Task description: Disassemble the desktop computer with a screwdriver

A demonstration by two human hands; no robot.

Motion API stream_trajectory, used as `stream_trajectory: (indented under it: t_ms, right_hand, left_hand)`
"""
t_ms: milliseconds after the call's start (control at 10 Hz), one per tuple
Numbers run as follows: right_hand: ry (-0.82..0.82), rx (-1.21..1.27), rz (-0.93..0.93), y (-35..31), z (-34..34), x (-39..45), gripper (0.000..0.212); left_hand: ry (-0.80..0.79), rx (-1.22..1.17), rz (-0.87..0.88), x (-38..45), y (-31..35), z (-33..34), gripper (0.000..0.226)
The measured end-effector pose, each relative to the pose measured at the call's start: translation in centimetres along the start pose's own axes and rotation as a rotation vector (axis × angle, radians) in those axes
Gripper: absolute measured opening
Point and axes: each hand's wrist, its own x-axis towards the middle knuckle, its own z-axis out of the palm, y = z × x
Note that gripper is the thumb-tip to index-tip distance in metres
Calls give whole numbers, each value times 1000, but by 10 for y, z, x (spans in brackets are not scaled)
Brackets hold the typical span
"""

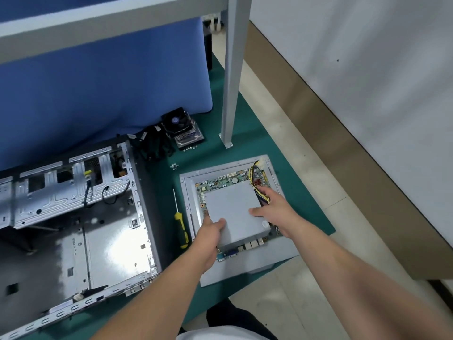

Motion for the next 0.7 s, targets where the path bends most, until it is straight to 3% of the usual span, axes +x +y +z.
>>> stream_trajectory:
  t_ms: [400,500,700]
  right_hand:
    - [42,-88,42,-9,12,5,81]
    - [46,-217,20,-10,13,4,86]
    - [80,-728,-78,-18,25,-15,92]
  left_hand:
    - [-42,240,83,-1,0,-21,49]
    - [-93,217,117,-12,0,-29,44]
    - [-244,308,199,-70,-12,-69,27]
